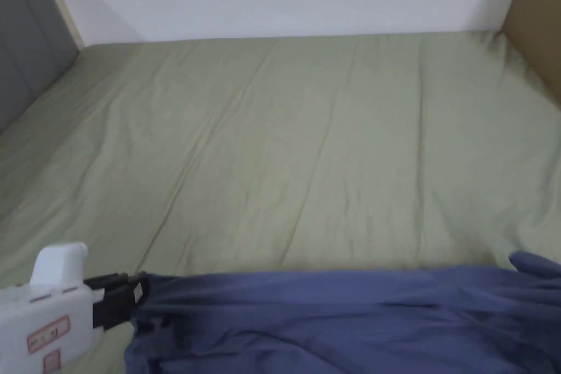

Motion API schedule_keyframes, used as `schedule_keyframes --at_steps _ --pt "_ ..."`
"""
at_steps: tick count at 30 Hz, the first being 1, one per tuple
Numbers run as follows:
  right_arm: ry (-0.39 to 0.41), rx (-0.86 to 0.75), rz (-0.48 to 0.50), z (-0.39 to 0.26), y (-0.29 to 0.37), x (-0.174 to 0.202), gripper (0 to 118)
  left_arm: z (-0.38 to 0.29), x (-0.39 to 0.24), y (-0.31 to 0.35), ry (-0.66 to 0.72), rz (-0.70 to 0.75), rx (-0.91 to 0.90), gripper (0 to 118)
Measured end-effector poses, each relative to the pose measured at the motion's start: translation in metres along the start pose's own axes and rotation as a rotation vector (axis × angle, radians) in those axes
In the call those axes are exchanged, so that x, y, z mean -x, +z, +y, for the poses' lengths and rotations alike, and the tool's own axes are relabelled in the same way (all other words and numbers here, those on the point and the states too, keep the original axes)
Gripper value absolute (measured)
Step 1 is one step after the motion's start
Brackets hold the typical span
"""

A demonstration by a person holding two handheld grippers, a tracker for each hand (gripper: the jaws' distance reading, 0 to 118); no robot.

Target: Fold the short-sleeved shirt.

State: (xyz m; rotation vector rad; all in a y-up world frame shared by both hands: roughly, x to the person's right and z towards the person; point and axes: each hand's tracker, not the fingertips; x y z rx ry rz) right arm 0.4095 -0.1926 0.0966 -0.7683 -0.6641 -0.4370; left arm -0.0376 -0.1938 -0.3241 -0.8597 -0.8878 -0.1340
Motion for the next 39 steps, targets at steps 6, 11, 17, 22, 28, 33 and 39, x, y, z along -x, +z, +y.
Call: schedule_keyframes --at_steps 6,11,17,22,28,33,39 --pt "-0.121 0.076 -0.04 -0.059 0.015 -0.017 2 -0.061 0.013 0.008 0.027 0.004 0.064 1" --pt "-0.096 0.116 -0.066 -0.08 -0.013 -0.012 2 -0.08 0.017 -0.02 0.026 0.021 0.116 1" --pt "-0.058 0.029 -0.129 -0.086 -0.016 -0.008 66 -0.073 0.018 -0.012 0.063 0.103 0.011 67" --pt "-0.05 -0.211 -0.117 -0.07 0.04 0.011 66 -0.049 -0.015 0.05 -0.025 0.145 -0.232 71" --pt "0.067 -0.368 -0.003 -0.033 0.07 0.081 66 -0.019 -0.07 0.091 -0.127 0.131 -0.41 70" --pt "0.129 -0.322 0.079 -0.02 0.047 0.127 16 -0.012 -0.089 0.077 -0.111 0.039 -0.403 14" --pt "0.151 -0.279 0.08 -0.022 0.027 0.143 0 -0.015 -0.097 0.061 -0.113 0.034 -0.338 0"
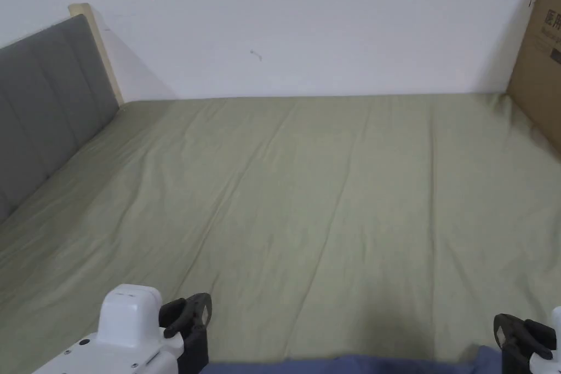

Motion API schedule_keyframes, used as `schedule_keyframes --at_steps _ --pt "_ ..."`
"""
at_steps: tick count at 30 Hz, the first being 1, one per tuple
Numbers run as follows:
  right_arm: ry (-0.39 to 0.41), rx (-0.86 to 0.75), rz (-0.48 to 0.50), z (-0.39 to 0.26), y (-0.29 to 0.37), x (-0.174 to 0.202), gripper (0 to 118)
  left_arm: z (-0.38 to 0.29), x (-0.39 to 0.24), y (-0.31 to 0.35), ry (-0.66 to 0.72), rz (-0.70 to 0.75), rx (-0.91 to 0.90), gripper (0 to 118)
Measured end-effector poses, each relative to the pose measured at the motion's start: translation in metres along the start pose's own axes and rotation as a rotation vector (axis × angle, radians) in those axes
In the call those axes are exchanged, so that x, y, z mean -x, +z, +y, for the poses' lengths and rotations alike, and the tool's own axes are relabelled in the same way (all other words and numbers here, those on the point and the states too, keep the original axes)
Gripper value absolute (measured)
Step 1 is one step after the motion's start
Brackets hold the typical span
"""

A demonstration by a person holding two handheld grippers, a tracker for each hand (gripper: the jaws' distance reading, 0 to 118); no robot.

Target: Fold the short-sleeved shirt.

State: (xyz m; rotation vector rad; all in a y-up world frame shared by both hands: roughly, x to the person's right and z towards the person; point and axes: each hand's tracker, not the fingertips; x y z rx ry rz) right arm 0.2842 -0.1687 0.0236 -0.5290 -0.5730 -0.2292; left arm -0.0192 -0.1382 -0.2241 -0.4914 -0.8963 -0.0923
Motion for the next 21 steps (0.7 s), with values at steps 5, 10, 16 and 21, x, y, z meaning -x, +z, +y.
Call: schedule_keyframes --at_steps 5,10,16,21 --pt "-0.02 0.008 0.003 -0.003 -0.002 -0.002 0 -0.006 0.023 0.0 0.091 -0.018 0.03 0" --pt "-0.051 0.029 0.023 -0.01 -0.001 -0.013 0 -0.022 0.092 -0.009 0.356 -0.128 0.147 37" --pt "-0.106 0.078 0.038 -0.026 -0.004 -0.024 0 -0.096 0.164 -0.033 0.682 -0.194 0.242 99" --pt "-0.135 0.116 0.035 -0.033 -0.005 -0.025 0 -0.141 0.194 -0.062 0.859 -0.224 0.243 99"
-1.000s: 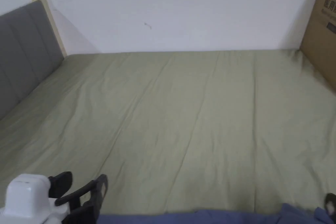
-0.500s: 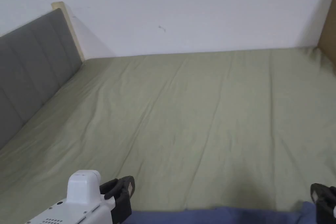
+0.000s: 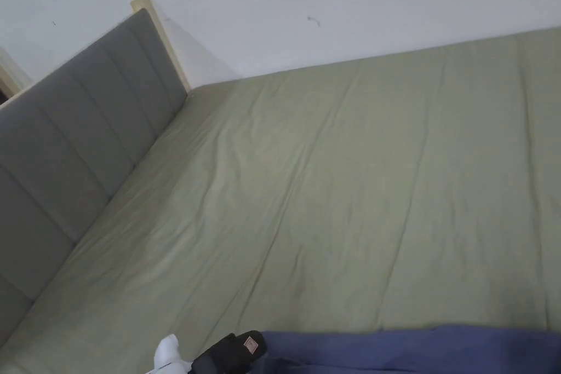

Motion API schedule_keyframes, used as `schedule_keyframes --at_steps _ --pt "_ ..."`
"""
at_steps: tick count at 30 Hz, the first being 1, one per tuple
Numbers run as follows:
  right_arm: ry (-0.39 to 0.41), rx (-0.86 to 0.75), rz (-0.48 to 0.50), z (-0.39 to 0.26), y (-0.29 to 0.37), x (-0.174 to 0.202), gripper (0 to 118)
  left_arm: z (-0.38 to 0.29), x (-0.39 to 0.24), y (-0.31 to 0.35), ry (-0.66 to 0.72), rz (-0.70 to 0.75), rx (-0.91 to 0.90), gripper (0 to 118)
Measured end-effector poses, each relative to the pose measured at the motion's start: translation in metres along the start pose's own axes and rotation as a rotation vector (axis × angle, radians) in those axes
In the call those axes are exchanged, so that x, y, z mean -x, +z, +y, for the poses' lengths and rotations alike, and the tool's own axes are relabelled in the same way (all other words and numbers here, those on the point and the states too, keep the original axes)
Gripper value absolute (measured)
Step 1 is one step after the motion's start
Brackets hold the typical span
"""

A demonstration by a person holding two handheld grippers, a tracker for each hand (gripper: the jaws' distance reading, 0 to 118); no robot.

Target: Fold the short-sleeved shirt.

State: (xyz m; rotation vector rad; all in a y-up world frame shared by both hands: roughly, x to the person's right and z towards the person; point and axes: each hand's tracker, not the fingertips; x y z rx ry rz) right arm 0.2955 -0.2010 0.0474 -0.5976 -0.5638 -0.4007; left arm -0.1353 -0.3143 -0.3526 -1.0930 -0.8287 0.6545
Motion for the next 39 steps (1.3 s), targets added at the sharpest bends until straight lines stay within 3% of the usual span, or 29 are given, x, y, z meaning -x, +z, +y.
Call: schedule_keyframes --at_steps 3,5,6,7,8,9,12,19,24,26,31,35,39 --pt "-0.017 0.013 0.001 0.0 0.001 0.002 0 -0.007 0.018 -0.022 0.147 -0.057 -0.009 99" --pt "-0.018 0.017 -0.003 -0.001 0.002 0.002 0 -0.014 0.018 -0.029 0.182 -0.173 -0.059 98" --pt "-0.017 0.018 -0.006 -0.001 0.003 0.002 0 -0.016 0.017 -0.035 0.217 -0.182 -0.033 93" --pt "-0.016 0.02 -0.01 -0.001 0.003 0.003 0 -0.017 0.015 -0.042 0.235 -0.198 -0.018 80" --pt "-0.017 0.021 -0.011 -0.001 0.003 0.003 0 -0.018 0.013 -0.048 0.228 -0.207 -0.001 55" --pt "-0.019 0.022 -0.013 -0.001 0.003 0.003 0 -0.017 0.009 -0.053 0.218 -0.198 0.012 12" --pt "-0.014 0.028 -0.021 -0.001 0.005 0.004 0 -0.018 0.004 -0.057 0.209 -0.08 -0.006 10" --pt "-0.023 0.042 -0.022 -0.002 0.005 0.002 0 0.014 -0.03 -0.011 0.109 -0.068 -0.121 9" --pt "-0.036 0.042 -0.005 -0.004 0.003 0.003 0 0.052 -0.086 0.035 -0.257 0.225 -0.203 9" --pt "-0.041 0.045 -0.002 -0.004 0.002 0.005 0 0.045 -0.117 0.035 -0.349 0.23 -0.228 9" --pt "-0.068 0.028 0.033 -0.001 0.007 0.007 0 -0.022 -0.191 -0.038 -0.538 0.186 -0.087 9" --pt "-0.063 0.017 0.024 -0.006 0.012 0.0 0 -0.082 -0.211 -0.122 -0.619 0.077 0.131 9" --pt "-0.081 0.03 0.0 -0.013 0.014 -0.012 0 -0.124 -0.221 -0.176 -0.711 0.09 0.271 9"
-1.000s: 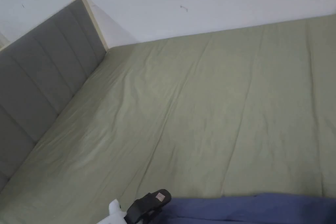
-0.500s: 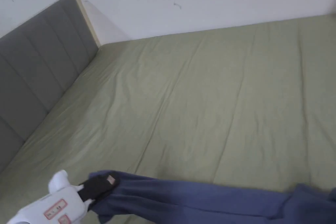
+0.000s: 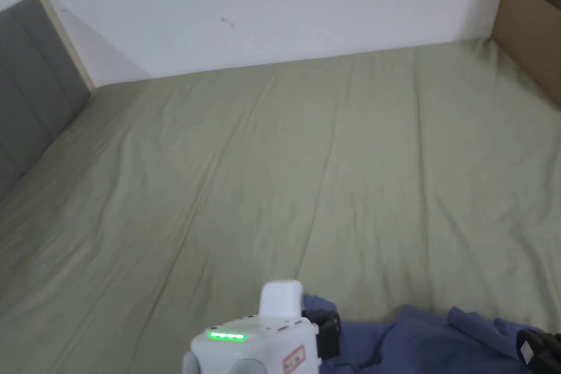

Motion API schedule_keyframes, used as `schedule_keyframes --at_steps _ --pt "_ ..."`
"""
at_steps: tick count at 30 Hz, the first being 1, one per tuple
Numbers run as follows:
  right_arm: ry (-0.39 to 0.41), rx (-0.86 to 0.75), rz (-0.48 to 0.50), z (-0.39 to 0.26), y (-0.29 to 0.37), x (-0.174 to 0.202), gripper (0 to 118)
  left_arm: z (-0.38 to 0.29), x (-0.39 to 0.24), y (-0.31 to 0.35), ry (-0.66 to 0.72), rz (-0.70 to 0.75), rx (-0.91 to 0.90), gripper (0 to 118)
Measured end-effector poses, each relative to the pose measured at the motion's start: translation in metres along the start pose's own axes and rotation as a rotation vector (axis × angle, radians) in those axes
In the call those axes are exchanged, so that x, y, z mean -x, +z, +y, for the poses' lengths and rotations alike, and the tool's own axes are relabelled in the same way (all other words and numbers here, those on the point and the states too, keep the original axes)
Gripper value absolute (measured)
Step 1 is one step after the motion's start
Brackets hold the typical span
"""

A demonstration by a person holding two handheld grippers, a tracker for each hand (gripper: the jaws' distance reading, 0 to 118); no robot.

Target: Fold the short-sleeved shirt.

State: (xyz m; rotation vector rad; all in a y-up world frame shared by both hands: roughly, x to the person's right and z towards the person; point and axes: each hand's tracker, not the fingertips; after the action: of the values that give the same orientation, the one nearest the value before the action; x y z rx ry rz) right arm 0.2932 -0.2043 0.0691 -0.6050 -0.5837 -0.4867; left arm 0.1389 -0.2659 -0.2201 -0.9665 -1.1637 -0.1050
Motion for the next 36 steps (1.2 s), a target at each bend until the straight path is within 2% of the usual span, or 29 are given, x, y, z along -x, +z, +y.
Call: schedule_keyframes --at_steps 1,2,3,4,6,9,10,11,12,13,14,16,20,22,26,27,28,30,31,33,36 --pt "-0.002 0.002 -0.011 -0.002 0.0 -0.003 0 -0.001 -0.003 -0.004 0.002 -0.019 -0.008 12" --pt "-0.006 0.005 -0.02 -0.004 0.001 -0.006 0 0.0 -0.004 -0.002 0.01 -0.032 -0.008 27" --pt "-0.012 0.009 -0.021 -0.005 0.001 -0.008 0 0.002 -0.004 0.002 0.017 -0.081 -0.018 66" --pt "-0.02 0.012 -0.022 -0.007 0.0 -0.011 0 0.004 -0.001 0.009 0.029 -0.131 -0.028 82" --pt "-0.041 0.017 -0.022 -0.009 -0.001 -0.017 0 0.006 0.007 0.031 0.052 -0.172 -0.09 78" --pt "-0.059 0.023 -0.016 -0.012 -0.004 -0.021 0 0.007 0.031 0.059 0.142 -0.188 -0.155 79" --pt "-0.061 0.023 -0.016 -0.013 -0.004 -0.022 0 0.006 0.042 0.062 0.201 -0.177 -0.18 72" --pt "-0.063 0.024 -0.016 -0.014 -0.005 -0.022 0 0.004 0.051 0.061 0.257 -0.183 -0.193 50" --pt "-0.067 0.026 -0.013 -0.014 -0.005 -0.022 0 0.001 0.057 0.056 0.29 -0.186 -0.181 5" --pt "-0.071 0.03 -0.01 -0.015 -0.006 -0.022 0 -0.002 0.057 0.046 0.308 -0.149 -0.154 0" --pt "-0.073 0.034 -0.007 -0.015 -0.007 -0.022 0 -0.006 0.053 0.036 0.295 -0.167 -0.147 0" --pt "-0.074 0.039 -0.007 -0.016 -0.007 -0.02 0 -0.014 0.04 0.013 0.27 -0.322 -0.073 0" --pt "-0.071 0.05 -0.007 -0.016 -0.005 -0.017 0 -0.028 -0.002 -0.046 0.118 -0.166 0.128 0" --pt "-0.069 0.052 -0.008 -0.016 -0.004 -0.016 0 -0.036 -0.005 -0.06 0.118 -0.206 0.161 0" --pt "-0.056 0.064 -0.012 -0.017 -0.007 -0.014 0 -0.022 0.006 -0.033 0.151 -0.228 0.105 1" --pt "-0.058 0.068 -0.007 -0.017 -0.009 -0.014 0 -0.02 0.012 -0.016 0.138 -0.222 0.047 9" --pt "-0.059 0.071 0.0 -0.017 -0.011 -0.014 0 -0.019 0.021 0.004 0.128 -0.194 -0.016 25" --pt "-0.054 0.073 0.002 -0.017 -0.013 -0.012 0 -0.015 0.051 0.04 0.191 -0.192 -0.09 75" --pt "-0.049 0.072 0.002 -0.018 -0.014 -0.011 0 -0.015 0.066 0.055 0.242 -0.199 -0.112 85" --pt "-0.044 0.081 0.012 -0.018 -0.016 -0.011 0 -0.018 0.107 0.088 0.341 -0.234 -0.147 91" --pt "-0.046 0.089 0.019 -0.019 -0.018 -0.011 0 -0.028 0.152 0.111 0.427 -0.103 -0.189 91"
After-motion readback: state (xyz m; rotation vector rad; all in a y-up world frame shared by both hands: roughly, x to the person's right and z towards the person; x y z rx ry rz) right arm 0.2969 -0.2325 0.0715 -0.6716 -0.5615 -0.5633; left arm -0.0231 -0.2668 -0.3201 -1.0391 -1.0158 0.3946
